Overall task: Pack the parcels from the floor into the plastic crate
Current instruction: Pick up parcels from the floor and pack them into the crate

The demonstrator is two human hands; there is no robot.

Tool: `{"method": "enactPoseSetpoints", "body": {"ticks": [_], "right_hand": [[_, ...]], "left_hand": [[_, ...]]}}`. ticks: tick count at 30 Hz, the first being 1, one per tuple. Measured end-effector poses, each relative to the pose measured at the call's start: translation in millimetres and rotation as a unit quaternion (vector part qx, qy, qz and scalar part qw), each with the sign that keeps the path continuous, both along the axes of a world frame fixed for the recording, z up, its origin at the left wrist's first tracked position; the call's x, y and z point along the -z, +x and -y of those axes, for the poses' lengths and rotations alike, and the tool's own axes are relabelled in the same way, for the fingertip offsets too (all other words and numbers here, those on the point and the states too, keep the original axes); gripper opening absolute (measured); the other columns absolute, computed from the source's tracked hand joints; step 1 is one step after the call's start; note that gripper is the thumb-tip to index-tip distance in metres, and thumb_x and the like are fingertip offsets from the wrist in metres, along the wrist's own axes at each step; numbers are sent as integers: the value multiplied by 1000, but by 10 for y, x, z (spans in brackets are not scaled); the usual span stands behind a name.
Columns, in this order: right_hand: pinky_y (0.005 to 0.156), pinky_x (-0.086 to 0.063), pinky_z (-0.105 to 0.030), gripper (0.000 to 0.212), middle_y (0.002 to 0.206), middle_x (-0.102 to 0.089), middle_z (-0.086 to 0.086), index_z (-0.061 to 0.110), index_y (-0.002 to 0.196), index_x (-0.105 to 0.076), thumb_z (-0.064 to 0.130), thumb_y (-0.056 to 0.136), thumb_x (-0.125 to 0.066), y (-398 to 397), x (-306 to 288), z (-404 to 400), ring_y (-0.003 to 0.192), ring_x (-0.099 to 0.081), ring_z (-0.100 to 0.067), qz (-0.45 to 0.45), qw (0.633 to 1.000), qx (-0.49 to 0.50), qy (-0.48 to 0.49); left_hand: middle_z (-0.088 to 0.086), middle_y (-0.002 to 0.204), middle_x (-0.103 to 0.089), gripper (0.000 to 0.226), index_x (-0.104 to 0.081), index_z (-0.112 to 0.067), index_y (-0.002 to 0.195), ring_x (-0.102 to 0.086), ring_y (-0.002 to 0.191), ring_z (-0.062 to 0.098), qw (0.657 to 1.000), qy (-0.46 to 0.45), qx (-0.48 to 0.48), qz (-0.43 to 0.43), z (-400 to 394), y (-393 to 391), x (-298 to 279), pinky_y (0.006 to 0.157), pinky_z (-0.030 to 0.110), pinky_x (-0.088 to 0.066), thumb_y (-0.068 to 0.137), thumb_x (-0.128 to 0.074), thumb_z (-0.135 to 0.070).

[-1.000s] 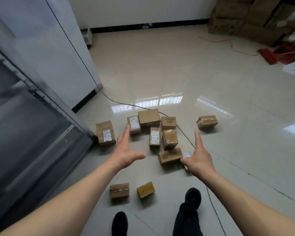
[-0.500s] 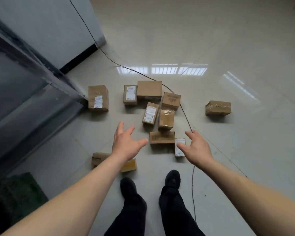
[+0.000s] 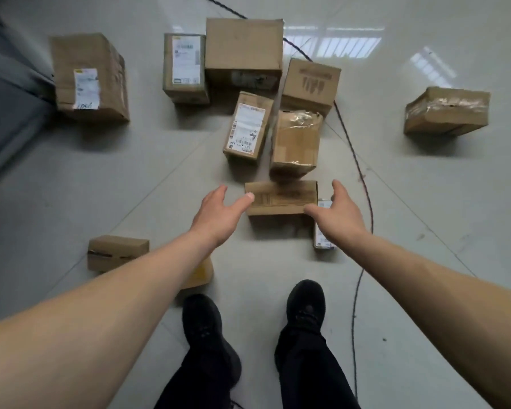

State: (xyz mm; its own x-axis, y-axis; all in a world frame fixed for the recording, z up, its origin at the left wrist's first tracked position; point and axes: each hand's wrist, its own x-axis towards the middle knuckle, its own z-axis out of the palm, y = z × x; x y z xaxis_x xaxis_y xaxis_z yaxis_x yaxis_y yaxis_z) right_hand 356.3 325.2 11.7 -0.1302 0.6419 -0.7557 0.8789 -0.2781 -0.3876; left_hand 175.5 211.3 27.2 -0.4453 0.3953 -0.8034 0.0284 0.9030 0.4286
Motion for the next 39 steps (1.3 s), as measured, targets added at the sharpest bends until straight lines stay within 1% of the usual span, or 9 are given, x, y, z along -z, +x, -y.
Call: {"method": "enactPoseSetpoints", "body": {"ticks": [8,11,14,16,20,25,29,34,39], "right_hand": [[112,-39,-41,86,156,-38,-6,18,157,-20,37,87,-67,-112,1423,-201,137,-43,-30,-43,997,58,7],[109,-42,-45,82,147,-49,-5,16,150,-38,47,79,-65,-164,1541,-125,130,-50,-26,-78,986,149,18],[87,-50,-39,52,95,-69,-2,13,99,-74,54,71,-60,-80,1509,86,92,-61,-21,-92,963,250,44],[77,-43,-36,42,82,-66,-3,9,84,-71,49,84,-60,2,1431,323,82,-56,-22,-83,965,248,26],[90,-37,-31,42,112,-62,0,12,119,-63,46,96,-54,116,1493,651,103,-52,-17,-73,969,236,16],[111,-32,-36,65,146,-50,1,20,149,-43,54,94,-52,-6,1655,639,134,-45,-21,-93,972,213,-37],[78,-42,-34,33,81,-65,6,23,77,-62,53,86,-54,-139,1687,481,84,-58,-15,-152,932,326,-42],[84,-38,-42,53,81,-58,2,22,66,-53,74,56,-45,-38,1661,663,87,-53,-22,-94,921,378,13],[84,-47,-34,51,82,-69,-1,17,88,-63,66,83,-47,-99,1774,725,78,-65,-17,-130,925,353,-56]], "left_hand": [[-4,158,-29,79,-27,-32,152,-27,144,26,983,12,-148,110,-258,126,1432,115,52,-25,86,-45,-71],[1,143,-49,71,-39,-29,145,-40,135,28,957,18,-232,171,-272,76,1542,113,55,-27,88,-41,-72],[-1,103,-64,51,-54,-23,121,-61,97,16,948,35,-290,128,-71,-13,1496,91,42,-44,95,-37,-64],[1,117,-64,55,-58,-22,123,-59,107,17,955,18,-275,107,137,-32,1450,104,46,-35,96,-35,-63],[3,157,-32,65,-35,-28,149,-25,146,28,955,-34,-266,126,425,-3,1412,116,54,-16,97,-29,-65],[4,143,-48,54,-45,-26,141,-41,119,13,958,20,-246,147,347,11,1419,114,46,-20,101,-25,-57],[-1,98,-65,57,-61,-24,98,-56,100,13,949,39,-268,160,261,-142,1543,109,49,-22,96,-24,-66],[3,155,-35,86,-41,-18,146,-23,146,26,945,-26,-291,147,491,-213,1624,117,55,-13,87,-25,-79],[-4,161,-22,79,-25,-32,153,-18,148,25,939,-15,-306,156,541,-188,1725,118,54,-11,88,-25,-77]]}}
